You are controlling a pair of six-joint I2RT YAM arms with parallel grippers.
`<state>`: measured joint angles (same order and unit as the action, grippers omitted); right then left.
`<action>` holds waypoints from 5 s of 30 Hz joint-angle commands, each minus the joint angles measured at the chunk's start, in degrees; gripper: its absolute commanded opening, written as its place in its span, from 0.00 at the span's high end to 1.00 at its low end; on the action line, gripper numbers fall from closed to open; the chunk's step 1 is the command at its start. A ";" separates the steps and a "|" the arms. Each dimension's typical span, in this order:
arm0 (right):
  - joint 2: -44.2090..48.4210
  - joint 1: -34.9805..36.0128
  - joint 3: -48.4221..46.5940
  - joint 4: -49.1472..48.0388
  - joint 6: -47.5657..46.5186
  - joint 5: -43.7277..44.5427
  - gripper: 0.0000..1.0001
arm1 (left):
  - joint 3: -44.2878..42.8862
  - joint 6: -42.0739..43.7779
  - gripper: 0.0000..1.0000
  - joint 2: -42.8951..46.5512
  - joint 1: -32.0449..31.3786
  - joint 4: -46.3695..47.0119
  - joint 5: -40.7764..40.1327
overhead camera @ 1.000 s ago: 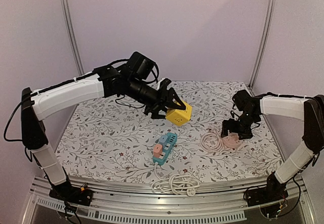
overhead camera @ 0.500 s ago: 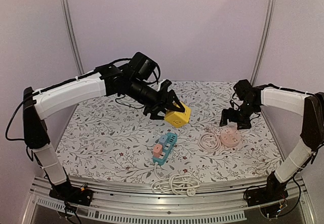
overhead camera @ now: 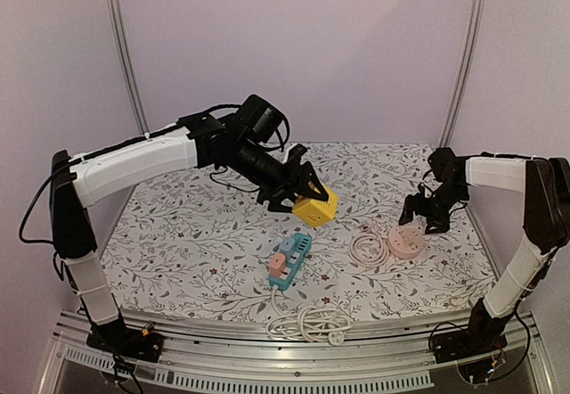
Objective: Insert the plug
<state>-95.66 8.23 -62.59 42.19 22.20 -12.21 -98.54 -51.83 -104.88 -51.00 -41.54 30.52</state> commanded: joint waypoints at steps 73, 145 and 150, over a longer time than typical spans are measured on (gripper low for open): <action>-19.07 14.04 -9.57 -8.95 -5.41 -20.68 0.49 | -23.13 50.78 1.00 -13.33 -11.75 -15.70 -15.60; 8.88 12.47 4.86 2.30 0.79 -10.87 0.52 | -36.52 79.07 1.00 -36.89 -5.56 -31.45 -28.14; 8.59 12.52 5.16 1.77 0.68 -10.91 0.52 | -33.58 77.80 1.00 -35.42 -5.18 -33.92 -29.37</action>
<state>-86.11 20.60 -58.41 45.01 23.64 -23.83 -135.74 27.70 -141.18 -57.25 -67.92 3.33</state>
